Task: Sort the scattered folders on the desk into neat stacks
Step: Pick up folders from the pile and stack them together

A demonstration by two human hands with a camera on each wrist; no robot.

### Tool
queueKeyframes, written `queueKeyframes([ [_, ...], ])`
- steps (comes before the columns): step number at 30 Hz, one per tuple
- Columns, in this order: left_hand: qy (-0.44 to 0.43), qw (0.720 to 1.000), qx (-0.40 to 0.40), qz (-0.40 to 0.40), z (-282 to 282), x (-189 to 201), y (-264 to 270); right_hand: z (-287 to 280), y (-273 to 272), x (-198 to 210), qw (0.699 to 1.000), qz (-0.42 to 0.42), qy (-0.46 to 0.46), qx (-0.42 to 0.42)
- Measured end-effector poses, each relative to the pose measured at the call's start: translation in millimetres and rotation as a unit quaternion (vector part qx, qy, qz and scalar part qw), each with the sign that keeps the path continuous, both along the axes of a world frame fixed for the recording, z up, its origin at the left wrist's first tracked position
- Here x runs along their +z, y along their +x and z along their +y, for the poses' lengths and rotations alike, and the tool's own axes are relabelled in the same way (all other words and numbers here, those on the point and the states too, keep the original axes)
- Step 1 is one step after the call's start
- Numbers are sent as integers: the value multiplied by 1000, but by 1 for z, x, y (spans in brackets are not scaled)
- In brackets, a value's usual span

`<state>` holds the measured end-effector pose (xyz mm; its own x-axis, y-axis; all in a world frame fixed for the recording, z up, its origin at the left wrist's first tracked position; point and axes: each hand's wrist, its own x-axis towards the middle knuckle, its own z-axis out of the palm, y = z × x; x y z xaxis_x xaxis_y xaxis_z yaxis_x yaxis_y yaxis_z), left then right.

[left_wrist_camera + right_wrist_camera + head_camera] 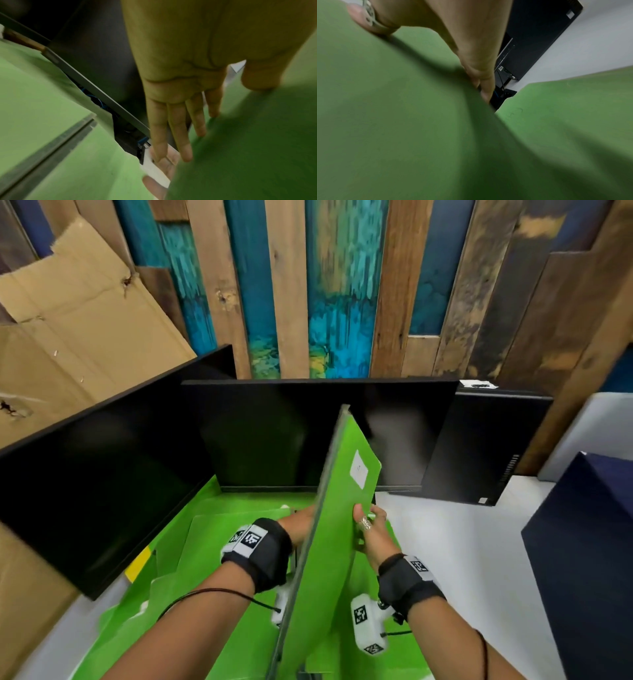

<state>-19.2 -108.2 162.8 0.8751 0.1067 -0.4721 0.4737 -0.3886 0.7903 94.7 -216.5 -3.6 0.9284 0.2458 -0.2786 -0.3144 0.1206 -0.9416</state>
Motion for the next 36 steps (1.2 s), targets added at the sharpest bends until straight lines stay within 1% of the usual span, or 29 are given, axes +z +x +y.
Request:
queueKeyframes([
  [1, -2, 1000, 21, -15, -10, 14, -9, -1, -2, 1, 1000, 5, 18, -9],
  [2, -12, 999, 48, -12, -12, 12, -7, -4, -3, 2, 999, 7, 31, -14],
  [3, -26, 998, 49, -26, -8, -1, 2, -8, -2, 3, 999, -2, 44, -24],
  [4, -39, 998, 31, -45, -6, -8, 5, -16, -3, 7, 998, -12, 45, -34],
  [5, -45, 998, 35, -42, -3, -18, 9, -25, 0, 9, 998, -28, 28, -50],
  [6, -45, 996, 64, -41, 2, -27, 13, -35, 2, 12, 997, -50, -11, -60],
  [8, -95, 989, 107, -37, 6, -36, 24, -63, 9, 9, 989, -72, -100, -84],
  [9, -120, 987, 103, -37, 7, -43, 32, -79, 12, 4, 982, -67, -145, -105],
  [10, -150, 985, 81, -27, 9, -48, 38, -94, 12, 0, 973, -46, -194, -118],
  [12, -180, 983, 34, 9, 8, -56, 43, -122, 11, -8, 948, 0, -294, -123],
  [14, -151, 987, -21, 46, -1, -74, 48, -143, 7, -14, 912, 34, -395, -107],
  [16, -55, 997, -51, 32, -24, -94, 51, -158, 3, -18, 877, 51, -469, -94],
  [17, -12, 999, -48, 20, -34, -105, 52, -162, 4, -21, 868, 55, -485, -94],
  [18, 7, 999, -37, 10, -45, -115, 52, -166, 4, -22, 860, 61, -497, -96],
  [20, 22, 999, -33, 2, -64, -138, 53, -174, 1, -23, 842, 79, -523, -102],
  [22, 25, 999, -31, 5, -80, -155, 55, -181, -3, -24, 825, 95, -550, -90],
  [24, 32, 998, -52, 11, -95, -169, 56, -187, -9, -25, 810, 107, -573, -59],
  [26, 69, 992, -101, 10, -109, -185, 58, -191, -14, -32, 796, 106, -596, -16],
  [29, 142, 971, -187, 32, -118, -195, 58, -186, -20, -52, 779, 58, -619, 82],
  [30, 153, 966, -205, 37, -117, -196, 58, -182, -23, -58, 775, 41, -621, 111],
  [31, 158, 964, -210, 43, -114, -198, 60, -177, -27, -64, 772, 29, -620, 138],
  [33, 152, 970, -189, 21, -103, -198, 65, -170, -31, -71, 764, 30, -619, 180],
  [36, 177, 971, -157, -37, -75, -195, 70, -170, -31, -76, 734, 61, -639, 223],
])
